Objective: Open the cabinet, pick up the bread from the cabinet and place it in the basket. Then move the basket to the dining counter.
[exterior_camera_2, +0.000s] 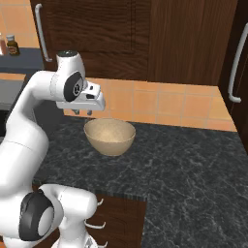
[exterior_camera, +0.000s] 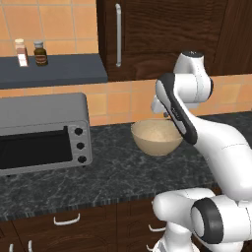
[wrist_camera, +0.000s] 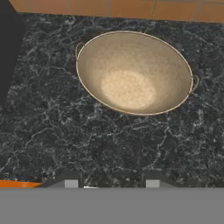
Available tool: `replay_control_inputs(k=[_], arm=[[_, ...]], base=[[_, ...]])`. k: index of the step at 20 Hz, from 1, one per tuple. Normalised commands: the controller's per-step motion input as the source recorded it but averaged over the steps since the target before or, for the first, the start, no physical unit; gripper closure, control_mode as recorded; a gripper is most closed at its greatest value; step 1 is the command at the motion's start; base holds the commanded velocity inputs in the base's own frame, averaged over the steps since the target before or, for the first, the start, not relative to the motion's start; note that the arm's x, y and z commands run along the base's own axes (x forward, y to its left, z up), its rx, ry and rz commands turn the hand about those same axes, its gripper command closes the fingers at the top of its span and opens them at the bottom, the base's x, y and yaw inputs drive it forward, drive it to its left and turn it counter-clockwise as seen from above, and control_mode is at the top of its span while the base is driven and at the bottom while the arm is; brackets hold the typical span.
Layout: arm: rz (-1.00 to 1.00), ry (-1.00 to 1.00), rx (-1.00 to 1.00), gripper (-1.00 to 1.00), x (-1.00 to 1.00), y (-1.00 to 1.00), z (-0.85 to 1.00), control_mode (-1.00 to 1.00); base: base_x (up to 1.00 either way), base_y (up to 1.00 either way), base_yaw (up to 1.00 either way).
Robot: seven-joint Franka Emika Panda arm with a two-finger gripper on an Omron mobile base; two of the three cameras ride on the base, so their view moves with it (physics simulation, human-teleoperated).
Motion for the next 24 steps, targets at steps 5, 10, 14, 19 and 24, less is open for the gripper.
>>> replay_control_inputs(k=[5, 10, 14, 19, 24], arm=[[0.00, -0.16, 0.00, -1.00, -0.07, 0.15, 0.16, -1.00], [0.00, -0.48, 0.00, -1.00, 0.00, 0.58, 0.61, -1.00], [0.00, -0.55, 0.00, -1.00, 0.00, 0.44, 0.66, -1.00], [0.00, -0.56, 0.01, -1.00, 0.07, 0.28, 0.46, -1.00], [-0.01, -0.53, 0.04, -1.00, 0.37, 0.10, 0.23, -1.00]], base=[[0.00, 0.00, 0.00], [0.00, 0.00, 0.00], [0.00, 0.00, 0.00], [0.00, 0.00, 0.00], [0.00, 0.00, 0.00]])
